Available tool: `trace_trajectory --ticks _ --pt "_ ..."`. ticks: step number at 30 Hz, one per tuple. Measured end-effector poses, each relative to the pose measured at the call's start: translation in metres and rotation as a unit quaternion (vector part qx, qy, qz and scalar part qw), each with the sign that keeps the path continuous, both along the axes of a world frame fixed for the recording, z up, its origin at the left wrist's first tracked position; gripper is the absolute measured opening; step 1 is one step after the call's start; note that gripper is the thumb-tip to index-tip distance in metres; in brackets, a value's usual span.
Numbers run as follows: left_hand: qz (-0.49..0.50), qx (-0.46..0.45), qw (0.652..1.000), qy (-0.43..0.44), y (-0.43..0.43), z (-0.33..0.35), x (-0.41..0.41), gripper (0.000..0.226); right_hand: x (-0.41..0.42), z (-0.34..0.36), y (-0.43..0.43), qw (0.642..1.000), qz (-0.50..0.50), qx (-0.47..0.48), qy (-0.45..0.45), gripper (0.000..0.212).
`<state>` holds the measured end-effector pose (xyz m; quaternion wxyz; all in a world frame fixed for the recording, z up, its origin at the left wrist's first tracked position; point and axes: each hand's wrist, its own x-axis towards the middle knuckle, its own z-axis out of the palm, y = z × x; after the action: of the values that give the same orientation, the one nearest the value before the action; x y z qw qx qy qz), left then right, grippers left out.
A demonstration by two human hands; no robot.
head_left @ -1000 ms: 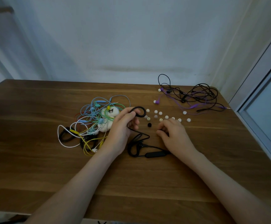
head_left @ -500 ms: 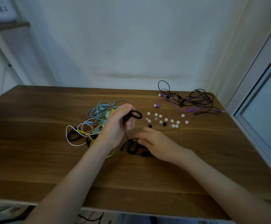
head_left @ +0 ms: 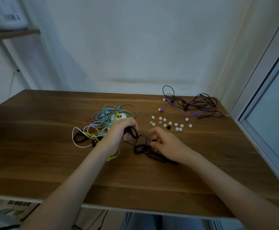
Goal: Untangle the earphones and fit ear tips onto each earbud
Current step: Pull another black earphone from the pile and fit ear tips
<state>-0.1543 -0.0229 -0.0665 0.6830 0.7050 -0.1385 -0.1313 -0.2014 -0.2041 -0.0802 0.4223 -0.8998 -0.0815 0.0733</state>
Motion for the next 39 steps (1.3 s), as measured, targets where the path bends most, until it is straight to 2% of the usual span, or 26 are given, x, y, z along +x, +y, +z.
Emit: trace_trajectory --ticks 4,6,9,12,15,21,23,26,29,32,35,39 --pt "0.041 -0.010 0.999 0.004 -0.006 0.001 -0.004 0.042 0.000 0.000 -0.016 0.992 0.000 0.107 0.065 0.024" --pt "0.048 -0.040 0.998 0.014 -0.007 0.001 -0.004 0.048 0.000 0.003 -0.019 0.990 0.029 0.117 0.076 0.028" --pt "0.076 -0.080 0.992 0.059 -0.005 0.003 -0.001 0.061 0.001 0.005 -0.014 0.994 0.087 0.036 0.060 0.026" --pt "0.095 -0.047 0.993 0.054 -0.002 0.005 0.001 0.070 0.004 0.005 -0.002 0.987 0.133 -0.086 0.031 0.026" --pt "0.075 0.015 0.996 0.045 0.004 0.007 0.003 0.059 0.005 0.002 0.003 0.986 0.119 -0.120 0.014 0.020" --pt "-0.040 0.149 0.988 0.003 0.005 0.012 -0.004 0.026 0.002 0.004 -0.018 0.992 0.094 -0.083 0.003 0.013" --pt "-0.062 0.179 0.982 -0.003 -0.004 0.010 -0.005 0.019 -0.001 0.005 -0.026 0.995 0.075 -0.059 -0.026 0.015" --pt "-0.082 0.175 0.981 0.013 -0.018 0.003 -0.001 0.032 -0.010 0.005 -0.033 0.992 0.079 -0.015 -0.097 0.023" --pt "-0.122 0.146 0.980 0.057 -0.035 -0.004 0.002 0.022 -0.015 0.003 -0.036 0.976 0.116 -0.038 -0.183 0.022" --pt "-0.129 0.150 0.973 0.117 -0.048 -0.005 0.000 0.025 -0.014 -0.003 -0.039 0.952 0.125 -0.059 -0.271 0.023" --pt "-0.150 0.123 0.972 0.133 -0.051 -0.007 -0.002 0.029 -0.011 -0.010 -0.042 0.950 0.077 -0.032 -0.302 0.026" --pt "-0.149 0.069 0.980 0.109 -0.048 -0.010 -0.002 0.032 -0.005 -0.020 -0.043 0.950 0.049 0.001 -0.309 0.026"
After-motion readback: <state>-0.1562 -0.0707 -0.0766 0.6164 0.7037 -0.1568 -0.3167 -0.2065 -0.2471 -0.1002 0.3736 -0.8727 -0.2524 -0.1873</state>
